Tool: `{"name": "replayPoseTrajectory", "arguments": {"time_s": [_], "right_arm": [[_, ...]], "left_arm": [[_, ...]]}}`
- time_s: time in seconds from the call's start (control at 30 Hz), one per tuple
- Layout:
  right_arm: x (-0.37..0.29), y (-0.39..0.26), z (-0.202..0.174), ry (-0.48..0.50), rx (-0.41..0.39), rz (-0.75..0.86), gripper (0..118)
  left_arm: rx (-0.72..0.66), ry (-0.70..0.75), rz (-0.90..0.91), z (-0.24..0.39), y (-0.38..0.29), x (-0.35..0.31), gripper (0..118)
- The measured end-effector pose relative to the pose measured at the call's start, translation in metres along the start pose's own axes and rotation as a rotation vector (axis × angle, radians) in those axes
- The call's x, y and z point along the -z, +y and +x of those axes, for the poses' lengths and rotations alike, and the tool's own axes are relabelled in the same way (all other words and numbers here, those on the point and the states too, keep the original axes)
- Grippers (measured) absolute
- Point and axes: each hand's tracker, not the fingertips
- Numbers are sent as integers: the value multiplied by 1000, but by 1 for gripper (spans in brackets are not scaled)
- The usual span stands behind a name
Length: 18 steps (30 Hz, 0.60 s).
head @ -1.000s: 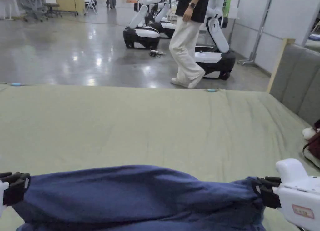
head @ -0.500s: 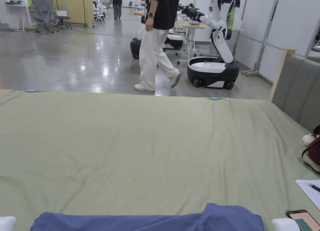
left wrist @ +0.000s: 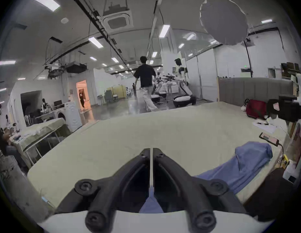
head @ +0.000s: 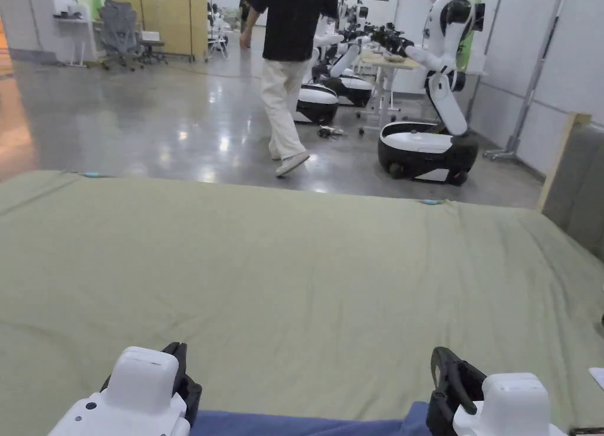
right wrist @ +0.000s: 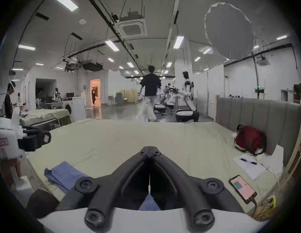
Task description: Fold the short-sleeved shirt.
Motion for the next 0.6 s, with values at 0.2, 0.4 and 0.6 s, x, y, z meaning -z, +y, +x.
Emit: {"name": "replayPoseTrajectory", "arguments": {"time_s": [0.2, 0.4, 0.6], "right_arm": [[-3, -4, -9, 24, -49, -27, 5], [4, -16, -25, 42, -38, -87, 5], [12, -29, -47, 51, -28, -134, 5]], "left_arm": [[-127, 34, -199, -100, -33, 1, 7], [-457, -151, -432, -191, -83, 11, 118], [-1025, -548, -596, -225, -153, 63, 118]]}}
